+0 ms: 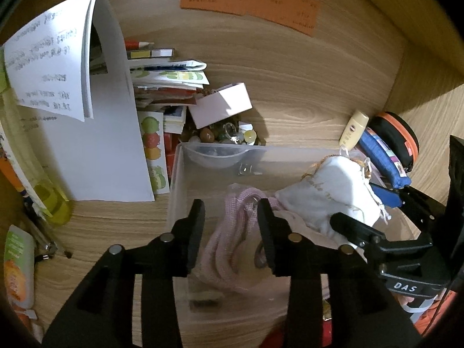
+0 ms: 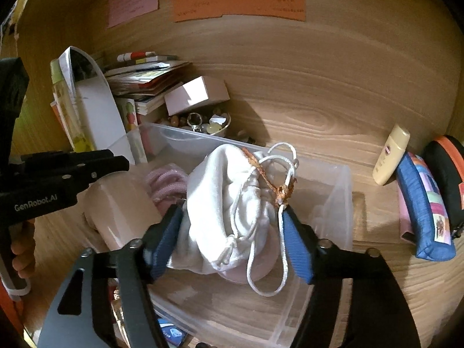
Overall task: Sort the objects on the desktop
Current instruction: 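Open both tools to drop the packet and pouch into the box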
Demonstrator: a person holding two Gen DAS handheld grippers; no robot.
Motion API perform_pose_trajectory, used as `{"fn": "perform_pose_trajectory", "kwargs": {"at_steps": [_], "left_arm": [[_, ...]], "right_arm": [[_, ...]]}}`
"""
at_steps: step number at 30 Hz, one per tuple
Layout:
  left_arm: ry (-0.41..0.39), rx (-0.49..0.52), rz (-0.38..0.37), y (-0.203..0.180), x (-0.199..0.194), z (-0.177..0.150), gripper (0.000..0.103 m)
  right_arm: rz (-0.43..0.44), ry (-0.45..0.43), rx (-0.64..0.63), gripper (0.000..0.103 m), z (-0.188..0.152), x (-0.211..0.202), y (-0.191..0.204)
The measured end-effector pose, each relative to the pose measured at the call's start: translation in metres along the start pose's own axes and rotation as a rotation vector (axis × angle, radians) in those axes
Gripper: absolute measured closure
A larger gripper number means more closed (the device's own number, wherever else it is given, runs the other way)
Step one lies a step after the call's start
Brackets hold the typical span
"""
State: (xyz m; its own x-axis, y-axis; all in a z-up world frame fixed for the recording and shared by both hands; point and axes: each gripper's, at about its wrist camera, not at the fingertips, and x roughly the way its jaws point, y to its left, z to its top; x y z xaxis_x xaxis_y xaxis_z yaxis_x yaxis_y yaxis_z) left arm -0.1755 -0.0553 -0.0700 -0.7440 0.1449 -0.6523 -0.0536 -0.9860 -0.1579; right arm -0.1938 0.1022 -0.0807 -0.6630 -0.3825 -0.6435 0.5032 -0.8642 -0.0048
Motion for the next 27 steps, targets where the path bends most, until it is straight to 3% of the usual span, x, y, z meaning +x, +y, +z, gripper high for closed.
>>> {"fn": "perform_pose_trajectory", "kwargs": {"at_steps": [8,15,18,20,27], "left_arm": [[-0.053,0.01,0.011,-0.002,-0.012,0.002,0.039],[-0.097,0.015,0.01,-0.006,-0.03,0.002,0.027],[-0.12,0.022,0.031,-0.009,-0.04,0.003,0.021],[-0.137,0.02,0.046,-0.01,-0.047,0.001,0.008],[-0.17,0.005,0.037,-0.011,-0.074,-0.006,0.006]], "right_arm": [[0.003,-0.011,0.022,0.019,0.001,-0.004,-0.008],[0.031,-0.036,0.041,0.017,0.006,-0.024,-0.012],[0.019,-0.073,0.047,0.008,0.007,-0.04,-0.013],[-0.009,-0.103,0.045,0.001,0.007,-0.051,-0.011],[-0.051,-0.161,0.021,0.0,-0.003,-0.083,-0.004]]}}
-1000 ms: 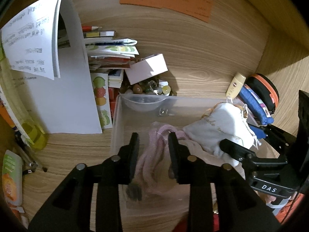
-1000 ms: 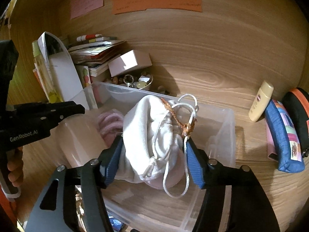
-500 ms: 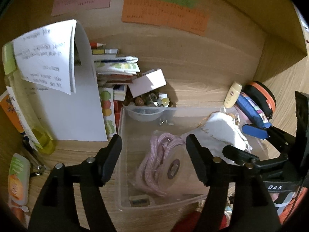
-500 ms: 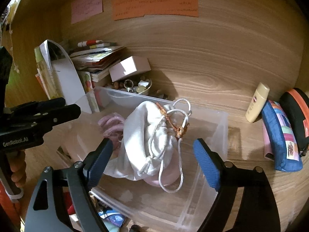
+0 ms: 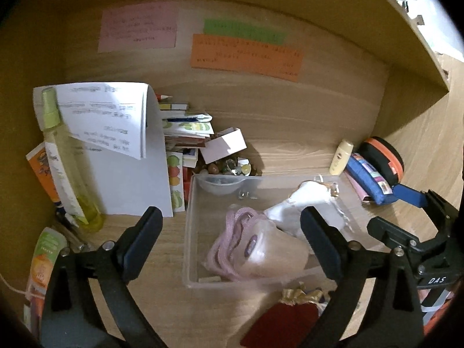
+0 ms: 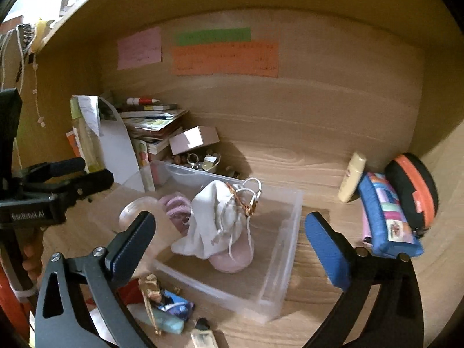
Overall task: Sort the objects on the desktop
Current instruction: 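Open both tools to drop the packet and pouch into the box, then withdraw both tools and move them toward the items left on the desk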
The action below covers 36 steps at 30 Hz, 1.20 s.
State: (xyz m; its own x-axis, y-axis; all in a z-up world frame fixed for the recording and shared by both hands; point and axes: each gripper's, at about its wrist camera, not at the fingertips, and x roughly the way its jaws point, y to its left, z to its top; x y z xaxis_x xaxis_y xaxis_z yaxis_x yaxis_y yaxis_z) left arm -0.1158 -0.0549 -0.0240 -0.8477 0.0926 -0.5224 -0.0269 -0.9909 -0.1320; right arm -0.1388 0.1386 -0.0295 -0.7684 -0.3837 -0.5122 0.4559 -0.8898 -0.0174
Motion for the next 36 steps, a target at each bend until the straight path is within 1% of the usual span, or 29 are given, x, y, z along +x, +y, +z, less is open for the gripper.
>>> {"fn": "perform_pose_trajectory", "kwargs": {"at_steps": [4,10,16,18,22,28,30,36], "left_arm": [[-0.012,-0.002,-0.002,0.0,-0.015,-0.007,0.005],[0.004,-0.007,-0.009,-0.001,-0.03,-0.024,0.005],[0.038,-0.015,-0.015,-0.004,-0.043,-0.049,0.005],[0.05,-0.016,-0.023,-0.008,-0.047,-0.058,0.005],[0.068,-0.006,-0.014,-0.014,-0.053,-0.075,0.005],[0.098,-0.044,-0.018,-0.013,-0.059,-0.094,0.005],[0.1,-0.049,-0.005,-0.012,-0.061,-0.1,0.005],[0.111,-0.086,0.021,-0.005,-0.067,-0.115,0.005]], "right_arm": [[-0.003,-0.009,0.009,0.0,-0.008,-0.016,0.0],[-0.014,0.004,0.019,0.0,-0.026,-0.031,0.001],[-0.018,0.03,0.033,0.0,-0.049,-0.041,0.0],[-0.01,0.043,0.05,0.0,-0.058,-0.044,-0.001],[0.013,0.066,0.066,0.001,-0.073,-0.051,-0.001],[0.073,0.057,0.05,0.001,-0.097,-0.074,0.02],[0.104,0.056,0.025,0.001,-0.105,-0.079,0.033],[0.146,0.062,-0.054,0.002,-0.127,-0.084,0.07]]}}
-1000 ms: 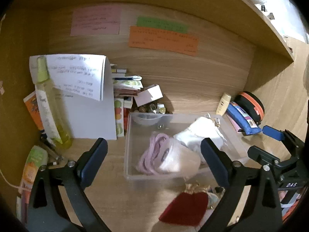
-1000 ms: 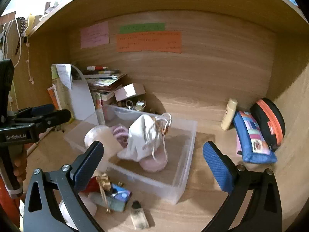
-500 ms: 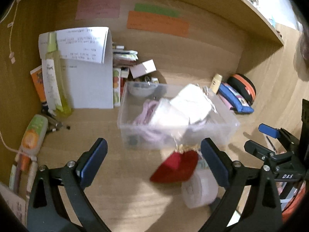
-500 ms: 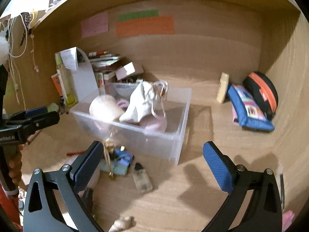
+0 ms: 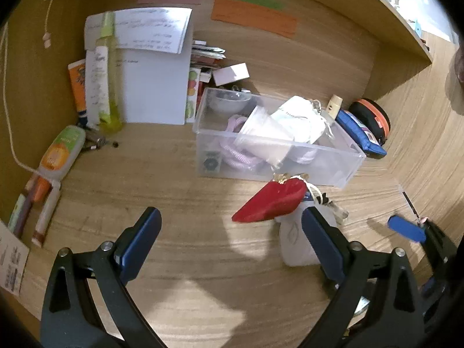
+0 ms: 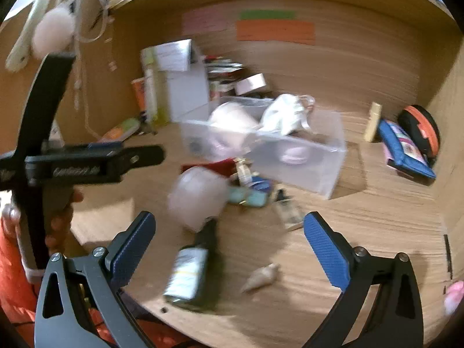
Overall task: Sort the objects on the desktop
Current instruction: 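Withdraw both tools and move them toward the items left on the desk, then grasp the dark green bottle with the right tool while the left tool grasps the white roll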
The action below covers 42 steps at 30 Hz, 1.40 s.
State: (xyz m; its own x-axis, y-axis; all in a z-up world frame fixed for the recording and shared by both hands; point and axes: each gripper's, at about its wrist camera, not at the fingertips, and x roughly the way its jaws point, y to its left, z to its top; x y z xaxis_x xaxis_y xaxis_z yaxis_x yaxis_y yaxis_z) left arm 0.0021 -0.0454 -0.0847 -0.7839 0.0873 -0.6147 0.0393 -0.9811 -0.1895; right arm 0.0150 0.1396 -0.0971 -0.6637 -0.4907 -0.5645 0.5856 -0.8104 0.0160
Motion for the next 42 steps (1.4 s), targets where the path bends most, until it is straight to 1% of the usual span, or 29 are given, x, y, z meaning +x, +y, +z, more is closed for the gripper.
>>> {"fn": "perform_pose_trajectory", "kwargs": {"at_steps": [1,3,5,9,10,11,12,13,14,17,20,24,28,31,33,35,36,38,39,40,41,42], "left_arm": [[-0.002,-0.003,0.001,0.001,-0.001,-0.002,0.005],[-0.009,-0.011,-0.003,0.003,-0.005,-0.005,0.005],[-0.008,-0.023,-0.012,0.004,-0.008,-0.008,0.005],[-0.004,-0.02,-0.036,-0.001,-0.009,-0.014,0.005],[-0.002,-0.012,-0.042,-0.004,-0.009,-0.015,0.005],[-0.001,-0.006,-0.047,-0.006,-0.009,-0.016,0.005],[0.001,0.001,-0.053,-0.009,-0.008,-0.017,0.005],[0.004,0.009,-0.059,-0.012,-0.007,-0.018,0.005],[0.006,0.014,-0.065,-0.015,-0.006,-0.019,0.005],[0.015,0.02,-0.084,-0.021,-0.002,-0.021,0.005],[0.028,0.016,-0.095,-0.027,0.004,-0.022,0.005],[0.038,0.016,-0.105,-0.032,0.009,-0.022,0.005],[0.044,0.02,-0.114,-0.039,0.014,-0.02,0.005],[0.04,0.054,-0.095,-0.051,0.02,-0.02,0.005],[0.037,0.08,-0.082,-0.06,0.025,-0.021,0.01],[0.05,0.101,-0.08,-0.068,0.032,-0.021,0.026],[0.061,0.108,-0.078,-0.071,0.036,-0.02,0.029],[0.086,0.113,-0.077,-0.076,0.045,-0.021,0.04],[0.097,0.112,-0.078,-0.077,0.049,-0.021,0.043],[0.109,0.109,-0.084,-0.078,0.052,-0.021,0.049],[0.123,0.105,-0.089,-0.079,0.056,-0.021,0.053],[0.131,0.101,-0.088,-0.079,0.059,-0.02,0.054]], "right_arm": [[0.013,0.005,-0.012,0.003,-0.004,0.001,0.005],[0.028,0.014,-0.029,0.008,-0.01,0.005,0.014],[0.045,0.039,-0.048,0.019,-0.015,0.011,0.021],[0.052,0.095,-0.053,0.028,-0.025,0.025,0.024],[0.053,0.105,-0.051,0.033,-0.027,0.027,0.023],[0.052,0.116,-0.05,0.04,-0.029,0.03,0.022],[0.052,0.126,-0.05,0.045,-0.031,0.032,0.021],[0.054,0.138,-0.046,0.053,-0.032,0.035,0.019],[0.054,0.153,-0.045,0.058,-0.034,0.037,0.018],[0.051,0.152,-0.025,0.06,-0.035,0.036,0.014],[0.068,0.122,-0.009,0.064,-0.033,0.026,0.009],[0.056,0.092,0.006,0.065,-0.03,0.014,-0.002],[0.05,0.059,0.063,0.065,-0.025,0.0,-0.024],[0.012,0.025,0.095,0.065,-0.019,-0.009,-0.043],[0.001,0.009,0.117,0.065,-0.015,-0.013,-0.054],[-0.015,-0.008,0.133,0.065,-0.013,-0.019,-0.064],[-0.021,-0.018,0.143,0.065,-0.012,-0.021,-0.069],[-0.021,-0.031,0.158,0.065,-0.01,-0.023,-0.076],[-0.02,-0.038,0.165,0.065,-0.009,-0.024,-0.079],[-0.019,-0.042,0.169,0.065,-0.009,-0.024,-0.082],[-0.017,-0.048,0.174,0.065,-0.009,-0.024,-0.084],[-0.011,-0.051,0.178,0.065,-0.008,-0.024,-0.086]]}}
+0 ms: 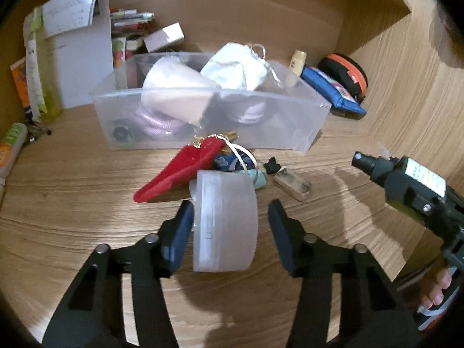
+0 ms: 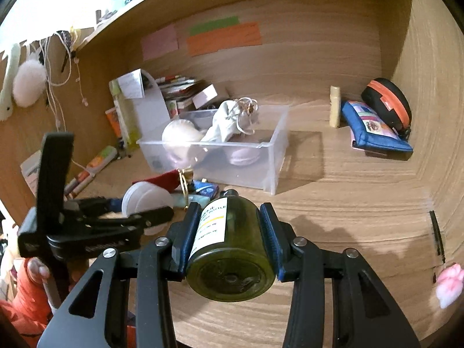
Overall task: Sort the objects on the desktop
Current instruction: 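Grasp the dark green bottle with the right tool while the left tool grasps the white roll, then carry the green bottle and white roll over the clear box and lower them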
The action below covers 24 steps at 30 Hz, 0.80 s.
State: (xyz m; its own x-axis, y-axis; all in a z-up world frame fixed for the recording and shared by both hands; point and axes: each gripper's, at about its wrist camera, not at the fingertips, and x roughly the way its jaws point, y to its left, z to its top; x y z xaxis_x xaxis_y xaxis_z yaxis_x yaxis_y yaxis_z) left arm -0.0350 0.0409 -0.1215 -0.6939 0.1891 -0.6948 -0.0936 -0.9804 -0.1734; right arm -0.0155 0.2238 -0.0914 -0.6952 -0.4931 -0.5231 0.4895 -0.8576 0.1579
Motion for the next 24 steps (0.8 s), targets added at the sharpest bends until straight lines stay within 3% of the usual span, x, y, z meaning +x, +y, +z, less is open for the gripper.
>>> {"fn": "perform_pose_trajectory", "kwargs": {"at_steps": [4,24], "left_arm": [[0.041,-0.038,-0.032,0.004,0.012,0.003,0.07],[-0.076,-0.022,-0.044,0.002,-0.03,0.005,0.074]], "right_arm": [[0.022,-0.004,0.016,0.065,0.002,0.004,-0.004],[0.05,-0.029,0.012,0.065,0.021,0.014,0.005]]}}
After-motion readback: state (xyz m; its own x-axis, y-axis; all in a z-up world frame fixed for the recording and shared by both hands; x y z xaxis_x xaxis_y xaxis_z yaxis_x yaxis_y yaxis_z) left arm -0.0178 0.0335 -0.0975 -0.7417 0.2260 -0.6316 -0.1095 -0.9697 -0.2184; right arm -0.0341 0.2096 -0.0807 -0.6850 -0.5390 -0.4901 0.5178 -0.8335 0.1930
